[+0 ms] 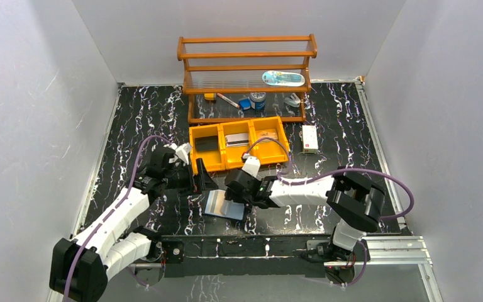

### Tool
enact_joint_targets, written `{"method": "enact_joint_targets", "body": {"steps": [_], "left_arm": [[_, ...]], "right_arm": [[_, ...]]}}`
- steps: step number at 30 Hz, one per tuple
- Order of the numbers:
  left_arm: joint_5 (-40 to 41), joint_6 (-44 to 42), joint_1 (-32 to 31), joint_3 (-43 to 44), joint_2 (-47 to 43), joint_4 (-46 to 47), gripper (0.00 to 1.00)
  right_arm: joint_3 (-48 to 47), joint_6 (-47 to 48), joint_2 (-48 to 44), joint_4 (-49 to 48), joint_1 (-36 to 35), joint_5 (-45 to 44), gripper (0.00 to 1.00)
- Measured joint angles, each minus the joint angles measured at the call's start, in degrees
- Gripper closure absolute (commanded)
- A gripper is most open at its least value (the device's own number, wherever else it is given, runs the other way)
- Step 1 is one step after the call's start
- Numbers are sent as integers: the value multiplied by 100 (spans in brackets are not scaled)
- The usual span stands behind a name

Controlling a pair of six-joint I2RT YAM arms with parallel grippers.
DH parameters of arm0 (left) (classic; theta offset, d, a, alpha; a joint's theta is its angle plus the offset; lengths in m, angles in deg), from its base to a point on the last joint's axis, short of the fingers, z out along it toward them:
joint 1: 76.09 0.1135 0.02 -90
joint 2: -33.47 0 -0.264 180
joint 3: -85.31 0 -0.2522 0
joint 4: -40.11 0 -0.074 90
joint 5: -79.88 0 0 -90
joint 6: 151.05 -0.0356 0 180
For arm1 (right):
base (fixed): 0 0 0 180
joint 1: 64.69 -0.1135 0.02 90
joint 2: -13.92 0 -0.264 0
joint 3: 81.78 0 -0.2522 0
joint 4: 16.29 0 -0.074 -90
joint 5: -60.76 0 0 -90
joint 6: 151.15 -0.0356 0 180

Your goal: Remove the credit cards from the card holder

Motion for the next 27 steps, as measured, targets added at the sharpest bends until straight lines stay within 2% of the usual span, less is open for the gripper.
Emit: {"method": "enact_joint_targets", "body": {"steps": [18,23,27], "left_arm": [[678,188,-614,9,431,186,14],[1869,299,-632,188,131,-339,6],[3003,398,-632,496,-140,-883,2]], "right_arm": [[496,-352,-938,409,-4,-466,46],[481,-184,-973,190,-107,-459,42],[105,-92,-586,254,-232,-459,39]]}}
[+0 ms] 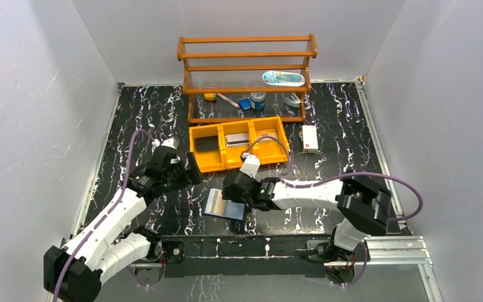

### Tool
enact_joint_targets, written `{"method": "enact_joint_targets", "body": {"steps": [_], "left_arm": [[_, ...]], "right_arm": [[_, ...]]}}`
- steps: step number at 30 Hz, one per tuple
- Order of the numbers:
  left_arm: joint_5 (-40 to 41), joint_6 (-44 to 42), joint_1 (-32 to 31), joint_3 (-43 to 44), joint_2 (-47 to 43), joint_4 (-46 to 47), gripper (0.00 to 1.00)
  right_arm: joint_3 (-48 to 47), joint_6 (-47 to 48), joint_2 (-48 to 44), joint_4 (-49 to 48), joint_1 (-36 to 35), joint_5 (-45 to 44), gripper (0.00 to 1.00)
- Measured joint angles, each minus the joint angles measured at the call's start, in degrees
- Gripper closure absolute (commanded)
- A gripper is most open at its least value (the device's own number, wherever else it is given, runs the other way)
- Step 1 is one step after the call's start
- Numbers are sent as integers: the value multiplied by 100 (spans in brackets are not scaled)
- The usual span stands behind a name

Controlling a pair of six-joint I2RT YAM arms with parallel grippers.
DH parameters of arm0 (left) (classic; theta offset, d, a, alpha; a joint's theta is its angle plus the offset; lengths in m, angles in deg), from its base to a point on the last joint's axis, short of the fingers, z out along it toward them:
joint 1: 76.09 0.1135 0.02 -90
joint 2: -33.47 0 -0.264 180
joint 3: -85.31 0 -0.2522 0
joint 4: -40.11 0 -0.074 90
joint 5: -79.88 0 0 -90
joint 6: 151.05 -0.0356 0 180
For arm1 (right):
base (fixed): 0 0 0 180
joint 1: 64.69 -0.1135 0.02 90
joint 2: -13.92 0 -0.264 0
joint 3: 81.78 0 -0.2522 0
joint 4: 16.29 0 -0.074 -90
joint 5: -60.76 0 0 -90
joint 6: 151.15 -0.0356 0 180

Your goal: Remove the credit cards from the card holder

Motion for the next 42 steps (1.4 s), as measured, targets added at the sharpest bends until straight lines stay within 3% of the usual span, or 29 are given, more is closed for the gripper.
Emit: {"method": "enact_joint_targets", "body": {"steps": [6,12,30,33,37,42], "left_arm": [[1342,15,-2,291,-450,-577,2],[2159,-70,-2,286,-953,-844,2],[2883,0,-2,195,-1552,-1016,2],[2881,-2,-2,195,-1506,-1016,2],[2846,-7,-2,195,-1405,-1014,2],[2809,-22,-2,195,-1386,-1014,2]], "right_arm": [[-748,37,758,321,-136,-35,30],[-1307,35,1121,841,-234,-216,28],[-2326,-9,2072,1849,-391,-549,22],[-2430,-11,2142,1971,-409,-597,24],[-2551,-9,2232,2098,-409,-651,37],[-2677,-11,2310,2159,-400,-778,41]]}}
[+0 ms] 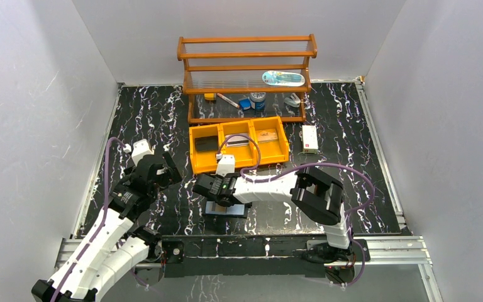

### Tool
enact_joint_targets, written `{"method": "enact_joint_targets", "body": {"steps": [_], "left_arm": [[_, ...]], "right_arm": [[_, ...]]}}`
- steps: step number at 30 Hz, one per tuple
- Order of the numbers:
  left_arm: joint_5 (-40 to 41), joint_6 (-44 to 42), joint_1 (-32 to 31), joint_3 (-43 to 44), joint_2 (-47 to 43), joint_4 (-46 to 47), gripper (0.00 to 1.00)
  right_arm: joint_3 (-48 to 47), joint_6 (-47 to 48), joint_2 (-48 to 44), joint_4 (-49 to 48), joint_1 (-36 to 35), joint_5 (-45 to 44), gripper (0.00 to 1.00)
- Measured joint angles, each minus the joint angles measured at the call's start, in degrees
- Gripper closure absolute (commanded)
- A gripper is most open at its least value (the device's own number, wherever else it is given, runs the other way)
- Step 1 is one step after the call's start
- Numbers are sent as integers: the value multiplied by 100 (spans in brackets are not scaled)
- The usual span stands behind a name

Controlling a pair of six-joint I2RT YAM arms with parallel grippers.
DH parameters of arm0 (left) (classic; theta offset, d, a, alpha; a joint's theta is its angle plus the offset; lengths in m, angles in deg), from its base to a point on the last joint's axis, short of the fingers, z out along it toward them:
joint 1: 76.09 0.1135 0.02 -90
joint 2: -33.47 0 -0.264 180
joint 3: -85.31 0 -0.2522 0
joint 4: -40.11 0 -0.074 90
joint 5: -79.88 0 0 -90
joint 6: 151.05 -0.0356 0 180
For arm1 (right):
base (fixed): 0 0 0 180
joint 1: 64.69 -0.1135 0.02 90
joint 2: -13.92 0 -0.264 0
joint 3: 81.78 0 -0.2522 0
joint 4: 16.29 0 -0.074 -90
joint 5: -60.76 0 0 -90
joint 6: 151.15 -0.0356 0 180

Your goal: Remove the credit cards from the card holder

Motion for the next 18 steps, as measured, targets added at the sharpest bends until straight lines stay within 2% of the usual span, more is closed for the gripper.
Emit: {"method": "enact_joint_targets", "body": {"steps": [8,14,18], "left_arm": [[-190,-72,0,0,70,48,2],[-811,-262,0,-9,293,258,2],[-1467,-299,0,-162,372,527,6]], "right_arm": [[660,160,-361,-713,13,48,42],[1521,297,-863,-1709,236,527,47],[1947,249,-1113,-2225,424,905,45]]}}
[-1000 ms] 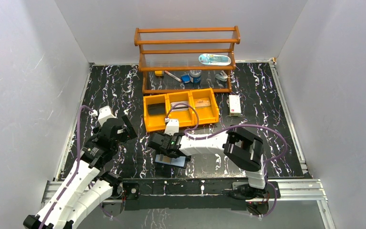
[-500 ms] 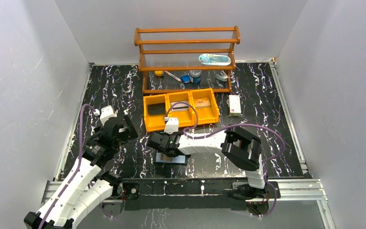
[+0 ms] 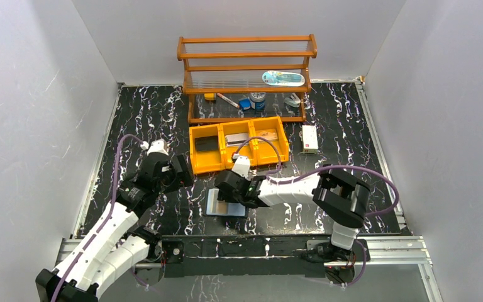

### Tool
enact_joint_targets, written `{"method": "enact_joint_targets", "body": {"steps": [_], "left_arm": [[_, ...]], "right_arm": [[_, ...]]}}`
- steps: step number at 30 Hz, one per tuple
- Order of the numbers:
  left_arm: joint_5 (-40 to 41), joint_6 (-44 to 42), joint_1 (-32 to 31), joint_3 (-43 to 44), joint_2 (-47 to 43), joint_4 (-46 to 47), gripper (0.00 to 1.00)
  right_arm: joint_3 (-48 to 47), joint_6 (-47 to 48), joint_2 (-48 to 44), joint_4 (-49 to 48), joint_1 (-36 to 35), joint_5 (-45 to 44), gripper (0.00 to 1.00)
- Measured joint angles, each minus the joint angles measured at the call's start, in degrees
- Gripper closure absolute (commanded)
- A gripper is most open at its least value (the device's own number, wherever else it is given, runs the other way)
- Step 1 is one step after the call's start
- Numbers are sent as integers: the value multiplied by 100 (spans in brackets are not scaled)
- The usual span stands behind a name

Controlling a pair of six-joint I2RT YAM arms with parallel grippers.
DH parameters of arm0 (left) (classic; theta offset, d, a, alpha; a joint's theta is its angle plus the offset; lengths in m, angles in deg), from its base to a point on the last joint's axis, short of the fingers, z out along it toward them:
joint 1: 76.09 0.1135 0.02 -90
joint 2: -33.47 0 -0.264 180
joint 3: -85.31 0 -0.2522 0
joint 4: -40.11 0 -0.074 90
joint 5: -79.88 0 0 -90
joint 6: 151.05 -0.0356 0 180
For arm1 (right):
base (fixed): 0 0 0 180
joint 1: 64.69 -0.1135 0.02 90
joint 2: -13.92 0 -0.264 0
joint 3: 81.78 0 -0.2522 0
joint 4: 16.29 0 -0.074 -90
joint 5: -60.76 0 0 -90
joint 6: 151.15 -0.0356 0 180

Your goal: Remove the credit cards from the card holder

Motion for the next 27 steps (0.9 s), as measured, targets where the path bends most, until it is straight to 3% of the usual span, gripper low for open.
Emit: {"method": "enact_joint_targets", "body": {"steps": [4,8,14,19,27], "left_arm": [[-658,61,0,-221,28,168,7],[-828,90,-2,-13,85,-98,2],[-107,17,-4,726,-186,-380,2],[566,17,-4,688,-505,-592,2],[1167,11,-2,417,-850,-730,2]], "right_arm": [[160,-55,-101,-229,94,216,37],[-46,186,-101,79,96,236,32],[-909,428,98,839,-17,-13,28],[-1523,413,516,1344,-190,-299,27],[-1545,153,824,1864,-262,-529,25]]}}
